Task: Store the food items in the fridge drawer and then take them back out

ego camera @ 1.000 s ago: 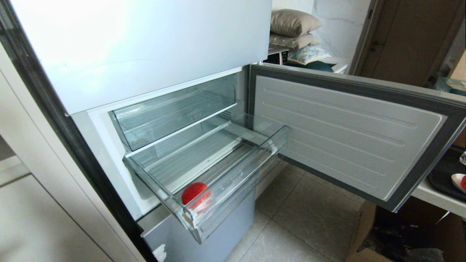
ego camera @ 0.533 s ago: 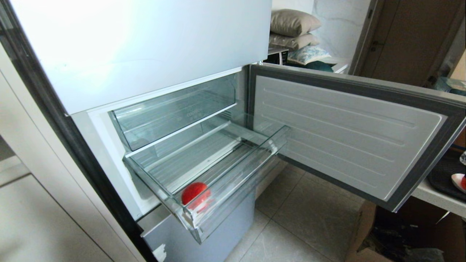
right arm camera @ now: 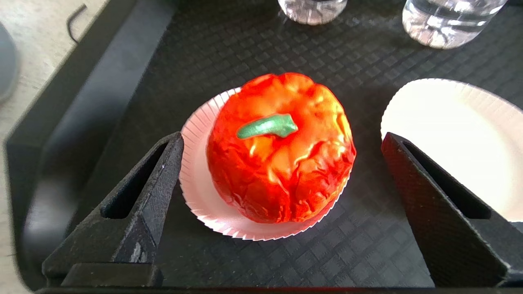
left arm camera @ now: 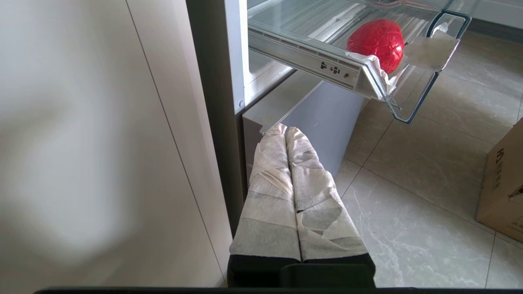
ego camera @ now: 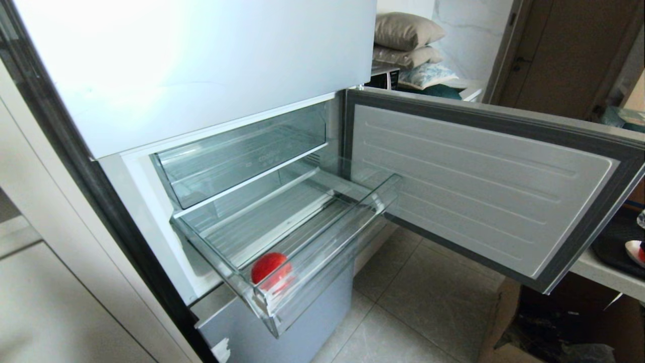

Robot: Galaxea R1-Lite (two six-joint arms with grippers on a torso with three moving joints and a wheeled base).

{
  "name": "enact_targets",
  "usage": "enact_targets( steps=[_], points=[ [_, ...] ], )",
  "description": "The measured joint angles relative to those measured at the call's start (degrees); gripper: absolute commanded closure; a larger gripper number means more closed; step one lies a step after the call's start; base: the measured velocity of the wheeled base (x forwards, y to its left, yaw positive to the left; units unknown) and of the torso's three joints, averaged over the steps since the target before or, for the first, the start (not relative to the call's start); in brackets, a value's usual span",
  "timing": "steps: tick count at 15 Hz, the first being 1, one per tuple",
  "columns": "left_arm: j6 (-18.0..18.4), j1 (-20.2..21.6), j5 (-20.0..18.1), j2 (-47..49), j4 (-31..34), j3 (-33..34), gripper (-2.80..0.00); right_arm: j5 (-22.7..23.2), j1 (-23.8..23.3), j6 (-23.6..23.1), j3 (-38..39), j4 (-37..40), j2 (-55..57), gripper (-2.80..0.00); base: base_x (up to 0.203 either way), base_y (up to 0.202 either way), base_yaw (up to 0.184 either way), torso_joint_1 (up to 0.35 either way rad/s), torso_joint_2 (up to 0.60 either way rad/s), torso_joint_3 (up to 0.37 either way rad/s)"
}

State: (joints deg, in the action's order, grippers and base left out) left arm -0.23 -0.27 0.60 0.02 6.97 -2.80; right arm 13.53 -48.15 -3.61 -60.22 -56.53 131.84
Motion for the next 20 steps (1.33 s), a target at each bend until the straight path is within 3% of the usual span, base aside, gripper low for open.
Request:
enact_targets(
  steps=[12, 13, 20],
  points=[
    [-0.01, 0.0, -0.01, 0.0, 0.02, 0.0, 0.0, 0.0, 0.09, 0.14, -3.65, 0.09, 3.63, -2.8, 0.0, 0.0, 0.0, 0.0, 0.0, 0.0],
    [-0.01, 0.0, 0.0, 0.0, 0.02, 0.0, 0.0, 0.0, 0.11, 0.11, -3.65, 0.09, 3.77, 0.0, 0.0, 0.0, 0.0, 0.0, 0.0, 0.0],
    [-0.01, 0.0, -0.02, 0.0, 0.01, 0.0, 0.0, 0.2, 0.13, 0.15, -3.64, 0.11, 3.5, 0.0, 0.0, 0.0, 0.0, 0.0, 0.0, 0.0]
  ],
)
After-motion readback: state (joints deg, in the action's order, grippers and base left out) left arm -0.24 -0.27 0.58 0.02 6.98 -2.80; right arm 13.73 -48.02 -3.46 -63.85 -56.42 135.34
